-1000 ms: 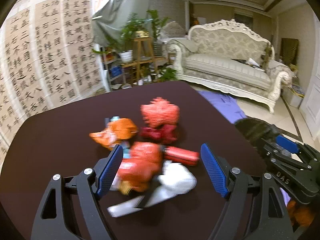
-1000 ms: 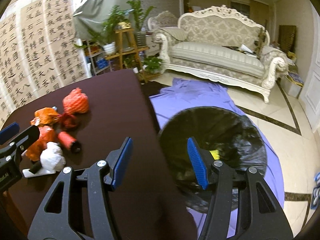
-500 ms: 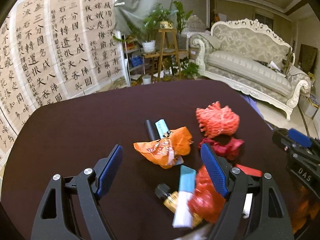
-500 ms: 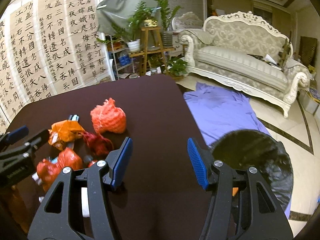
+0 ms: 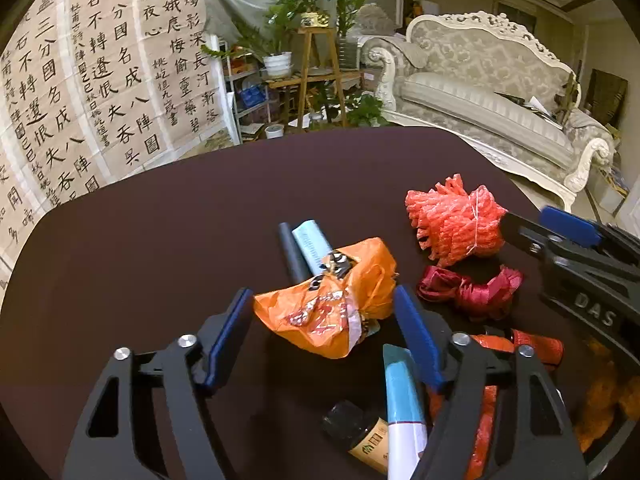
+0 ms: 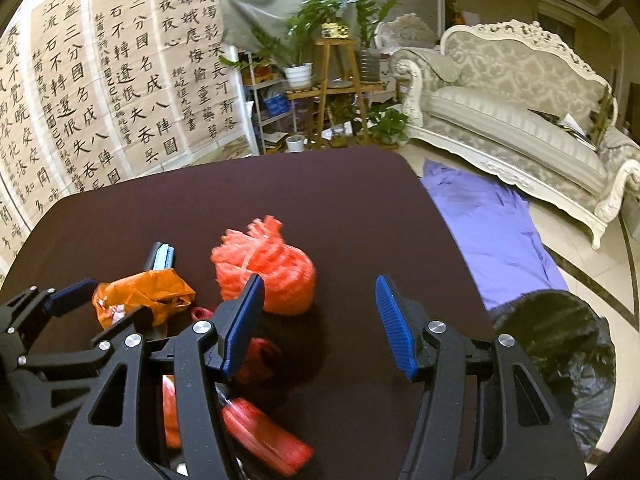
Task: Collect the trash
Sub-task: 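Grasp the orange plastic bag with the left tool while the right tool grasps the red mesh net, then carry both items over the black bin and open both tools to drop them, then move the right tool to the white plastic bag and grasp it, then grasp the red plastic bag with the left tool while the right tool holds the white bag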
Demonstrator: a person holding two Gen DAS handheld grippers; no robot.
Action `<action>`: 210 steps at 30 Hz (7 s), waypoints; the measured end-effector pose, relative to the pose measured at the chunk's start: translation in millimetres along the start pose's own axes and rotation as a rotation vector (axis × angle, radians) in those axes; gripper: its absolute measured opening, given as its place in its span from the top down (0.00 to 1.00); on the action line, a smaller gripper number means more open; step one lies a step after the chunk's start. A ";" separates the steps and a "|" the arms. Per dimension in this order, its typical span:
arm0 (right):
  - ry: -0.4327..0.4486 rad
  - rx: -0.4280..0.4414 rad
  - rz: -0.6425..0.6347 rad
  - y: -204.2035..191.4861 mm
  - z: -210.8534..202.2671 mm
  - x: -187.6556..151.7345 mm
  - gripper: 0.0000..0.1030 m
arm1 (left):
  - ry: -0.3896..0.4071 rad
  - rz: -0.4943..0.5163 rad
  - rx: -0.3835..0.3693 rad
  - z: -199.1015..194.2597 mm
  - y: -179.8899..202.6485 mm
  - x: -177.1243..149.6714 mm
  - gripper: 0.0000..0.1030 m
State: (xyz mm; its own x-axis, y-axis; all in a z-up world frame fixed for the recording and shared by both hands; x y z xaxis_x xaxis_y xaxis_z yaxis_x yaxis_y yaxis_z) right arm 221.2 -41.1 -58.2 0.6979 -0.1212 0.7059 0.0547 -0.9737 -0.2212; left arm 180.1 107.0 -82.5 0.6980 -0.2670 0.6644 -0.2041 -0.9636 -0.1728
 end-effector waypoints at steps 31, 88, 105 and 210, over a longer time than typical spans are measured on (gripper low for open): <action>0.030 0.011 -0.017 -2.6 -24.3 1.0 0.66 | 0.145 -0.058 -0.008 -46.7 -0.4 17.3 0.61; 0.186 -0.416 0.347 288.5 -115.1 -47.5 0.53 | 0.187 0.202 -0.198 -23.7 257.9 70.6 0.28; 0.165 -0.282 0.246 200.7 -118.1 -51.7 0.53 | 0.175 0.121 -0.075 -64.2 163.1 40.3 0.28; 0.152 -0.187 0.145 142.9 -133.9 -50.0 0.70 | 0.259 0.018 -0.104 -105.8 116.5 28.1 0.75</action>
State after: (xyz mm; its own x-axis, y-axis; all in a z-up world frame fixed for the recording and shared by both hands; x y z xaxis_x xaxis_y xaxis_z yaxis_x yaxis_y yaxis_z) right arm 98.5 -200.0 -35.1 0.5725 -0.2755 0.7722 -0.1803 -0.9611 -0.2093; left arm 103.4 -11.1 -7.1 0.4976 -0.2586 0.8280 -0.2936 -0.9484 -0.1198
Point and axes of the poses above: each gripper's, at about its wrist camera, not at the fingertips, and z roughly the way its jaws point, y to its right, x to its top, the point moved 9 cm from there along z, roughly the way its jaws point, and after that the axes turned 13 degrees about z, right-handed, at the moved point
